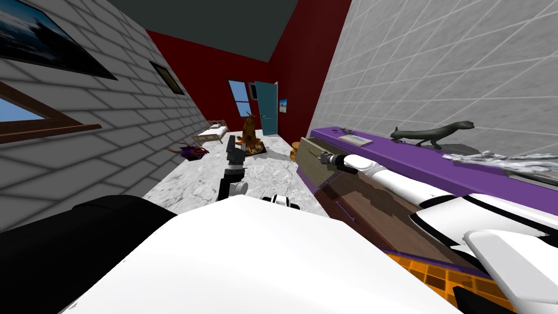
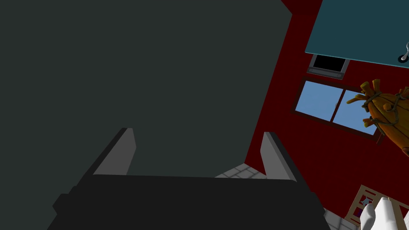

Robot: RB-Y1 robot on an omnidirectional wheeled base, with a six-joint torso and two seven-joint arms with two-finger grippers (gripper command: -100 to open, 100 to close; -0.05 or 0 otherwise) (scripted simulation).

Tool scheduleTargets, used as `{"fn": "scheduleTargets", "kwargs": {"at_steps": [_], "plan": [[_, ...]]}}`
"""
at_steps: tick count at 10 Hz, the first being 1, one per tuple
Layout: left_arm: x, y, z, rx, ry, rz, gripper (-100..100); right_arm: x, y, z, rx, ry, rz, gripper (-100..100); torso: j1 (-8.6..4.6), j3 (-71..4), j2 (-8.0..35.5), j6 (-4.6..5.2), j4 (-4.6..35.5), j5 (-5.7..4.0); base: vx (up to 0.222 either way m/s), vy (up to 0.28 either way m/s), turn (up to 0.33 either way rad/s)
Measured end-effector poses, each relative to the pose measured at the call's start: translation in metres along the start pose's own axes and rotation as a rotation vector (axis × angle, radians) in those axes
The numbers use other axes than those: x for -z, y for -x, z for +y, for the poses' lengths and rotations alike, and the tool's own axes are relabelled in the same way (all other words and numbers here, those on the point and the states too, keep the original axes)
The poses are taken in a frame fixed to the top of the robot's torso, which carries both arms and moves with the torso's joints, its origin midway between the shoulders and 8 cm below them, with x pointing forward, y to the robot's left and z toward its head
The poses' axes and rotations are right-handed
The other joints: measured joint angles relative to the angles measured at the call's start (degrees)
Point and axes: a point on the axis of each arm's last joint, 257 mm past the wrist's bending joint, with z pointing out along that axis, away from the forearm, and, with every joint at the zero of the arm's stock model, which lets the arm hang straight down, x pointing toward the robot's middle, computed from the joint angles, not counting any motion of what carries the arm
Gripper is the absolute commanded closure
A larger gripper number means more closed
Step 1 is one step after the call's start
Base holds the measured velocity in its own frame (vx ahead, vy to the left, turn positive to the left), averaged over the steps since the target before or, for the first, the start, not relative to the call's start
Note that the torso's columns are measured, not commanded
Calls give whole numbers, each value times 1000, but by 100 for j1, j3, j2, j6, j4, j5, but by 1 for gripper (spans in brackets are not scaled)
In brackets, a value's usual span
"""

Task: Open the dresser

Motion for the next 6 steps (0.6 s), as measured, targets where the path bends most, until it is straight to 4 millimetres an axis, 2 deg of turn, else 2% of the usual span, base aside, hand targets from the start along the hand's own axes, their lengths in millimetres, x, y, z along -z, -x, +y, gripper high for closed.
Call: {"fn": "scheduleTargets", "kwargs": {"at_steps": [1, 5, 6], "plan": [[0, 0, 0, 0, 0, 0, 0, -1, 2, 4, -1, 7, -4, -100, -34, -9, -16, 3, 5, -3, -11, 40, -9], [0, 0, 0, 0, 0, 0, 0, 22, -8, -31, 4, 7, -9, -100, -23, -13, -20, 3, -12, -10, 2, 33, -16], [0, 0, 0, 0, 0, 0, 0, 23, -8, -31, 3, 8, -11, 0, -26, -10, -18, 1, -14, -12, 0, 0, 0]]}}
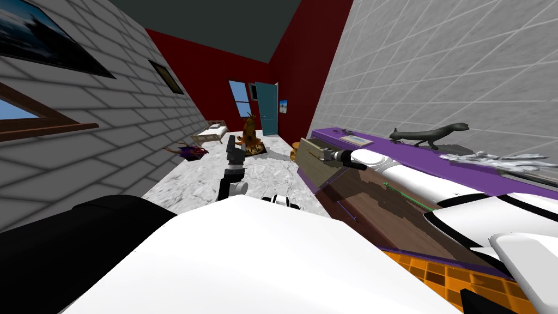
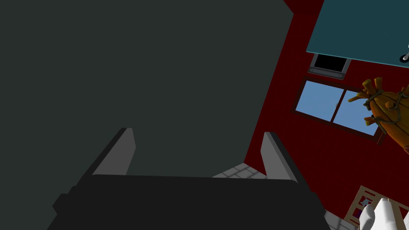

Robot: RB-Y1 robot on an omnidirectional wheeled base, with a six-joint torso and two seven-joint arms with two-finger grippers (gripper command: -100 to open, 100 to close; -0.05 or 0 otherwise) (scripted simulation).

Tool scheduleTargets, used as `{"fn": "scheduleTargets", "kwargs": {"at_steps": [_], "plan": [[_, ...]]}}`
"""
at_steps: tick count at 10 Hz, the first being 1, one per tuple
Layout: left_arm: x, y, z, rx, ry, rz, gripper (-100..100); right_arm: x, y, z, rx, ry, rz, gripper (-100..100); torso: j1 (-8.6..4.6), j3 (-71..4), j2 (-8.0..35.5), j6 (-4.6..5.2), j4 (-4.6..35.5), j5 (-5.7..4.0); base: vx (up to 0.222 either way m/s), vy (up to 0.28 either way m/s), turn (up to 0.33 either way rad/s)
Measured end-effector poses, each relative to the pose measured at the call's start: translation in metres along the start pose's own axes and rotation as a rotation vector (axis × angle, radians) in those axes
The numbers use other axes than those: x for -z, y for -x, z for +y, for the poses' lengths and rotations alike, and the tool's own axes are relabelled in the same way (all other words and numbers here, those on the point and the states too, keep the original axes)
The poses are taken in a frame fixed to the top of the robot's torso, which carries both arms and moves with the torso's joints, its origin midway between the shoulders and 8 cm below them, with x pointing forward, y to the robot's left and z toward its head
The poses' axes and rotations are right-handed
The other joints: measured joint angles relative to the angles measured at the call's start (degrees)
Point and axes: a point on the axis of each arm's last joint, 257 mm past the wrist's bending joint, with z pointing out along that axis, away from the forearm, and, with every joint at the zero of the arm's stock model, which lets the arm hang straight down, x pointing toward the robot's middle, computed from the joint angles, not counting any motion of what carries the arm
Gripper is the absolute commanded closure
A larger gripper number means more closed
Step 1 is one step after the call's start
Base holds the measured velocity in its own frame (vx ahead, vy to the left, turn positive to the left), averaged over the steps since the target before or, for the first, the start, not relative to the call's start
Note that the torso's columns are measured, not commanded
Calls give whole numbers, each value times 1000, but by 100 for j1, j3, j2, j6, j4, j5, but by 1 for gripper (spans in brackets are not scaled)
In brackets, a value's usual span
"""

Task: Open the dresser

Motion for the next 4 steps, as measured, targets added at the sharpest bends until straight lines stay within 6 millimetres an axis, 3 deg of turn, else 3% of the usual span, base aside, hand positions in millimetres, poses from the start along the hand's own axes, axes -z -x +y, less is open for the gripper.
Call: {"fn": "scheduleTargets", "kwargs": {"at_steps": [4], "plan": [[0, 0, 0, 0, 0, 0, 0, 0, 0, 0, 0, 0, 0, 0, 6, 0, 1, 0, 1, 2, 0, 0, 0]]}}
